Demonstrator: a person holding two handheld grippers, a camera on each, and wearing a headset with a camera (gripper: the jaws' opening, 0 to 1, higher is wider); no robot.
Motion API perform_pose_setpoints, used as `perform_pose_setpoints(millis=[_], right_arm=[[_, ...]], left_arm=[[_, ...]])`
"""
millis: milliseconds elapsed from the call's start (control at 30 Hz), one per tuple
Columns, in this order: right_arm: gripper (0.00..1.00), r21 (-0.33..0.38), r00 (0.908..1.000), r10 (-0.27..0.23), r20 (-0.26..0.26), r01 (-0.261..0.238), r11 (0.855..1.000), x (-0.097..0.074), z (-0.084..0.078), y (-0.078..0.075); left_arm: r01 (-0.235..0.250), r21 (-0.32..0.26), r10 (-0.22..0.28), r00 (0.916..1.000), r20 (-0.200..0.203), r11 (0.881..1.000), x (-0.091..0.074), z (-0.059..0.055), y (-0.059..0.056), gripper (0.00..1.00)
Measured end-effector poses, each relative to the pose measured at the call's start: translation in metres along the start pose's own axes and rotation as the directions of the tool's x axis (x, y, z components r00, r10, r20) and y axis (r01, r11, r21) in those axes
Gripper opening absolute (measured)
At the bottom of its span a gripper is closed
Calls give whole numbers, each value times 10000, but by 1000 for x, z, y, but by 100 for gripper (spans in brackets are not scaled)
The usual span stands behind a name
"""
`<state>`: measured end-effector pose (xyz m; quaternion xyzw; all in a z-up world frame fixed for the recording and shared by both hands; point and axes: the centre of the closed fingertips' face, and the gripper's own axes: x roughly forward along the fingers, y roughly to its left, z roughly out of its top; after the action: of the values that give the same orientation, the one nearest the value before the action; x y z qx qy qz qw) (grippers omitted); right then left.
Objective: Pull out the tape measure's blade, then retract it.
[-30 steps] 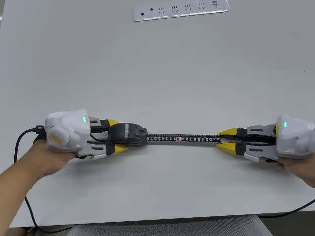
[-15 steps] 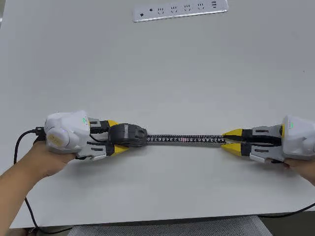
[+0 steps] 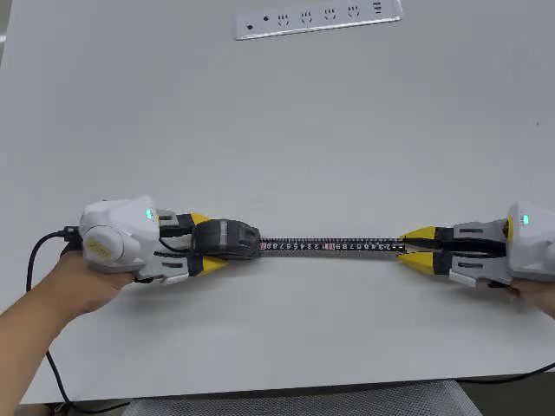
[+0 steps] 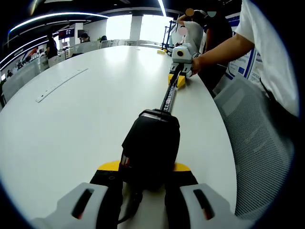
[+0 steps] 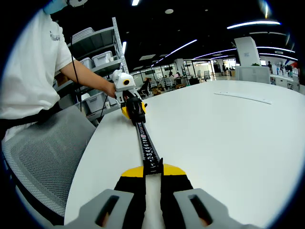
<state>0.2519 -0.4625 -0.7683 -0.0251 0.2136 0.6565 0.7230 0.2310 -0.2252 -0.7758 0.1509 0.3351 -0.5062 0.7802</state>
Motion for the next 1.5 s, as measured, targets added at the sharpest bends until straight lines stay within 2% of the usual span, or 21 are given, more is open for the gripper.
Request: perform_pose_setpoints(millis=[1133,1500], right_arm=[[7,264,9998,-181,-92,184,9995,-35,-7,-6],[9,295,9993,-277,-248,284,9992,-33,-14,-5]], left_arm=[[-50,-109,50,10000,18,9999,0,1,0,30],[-49,-125,49,10000,29,9999,0,1,0,30]])
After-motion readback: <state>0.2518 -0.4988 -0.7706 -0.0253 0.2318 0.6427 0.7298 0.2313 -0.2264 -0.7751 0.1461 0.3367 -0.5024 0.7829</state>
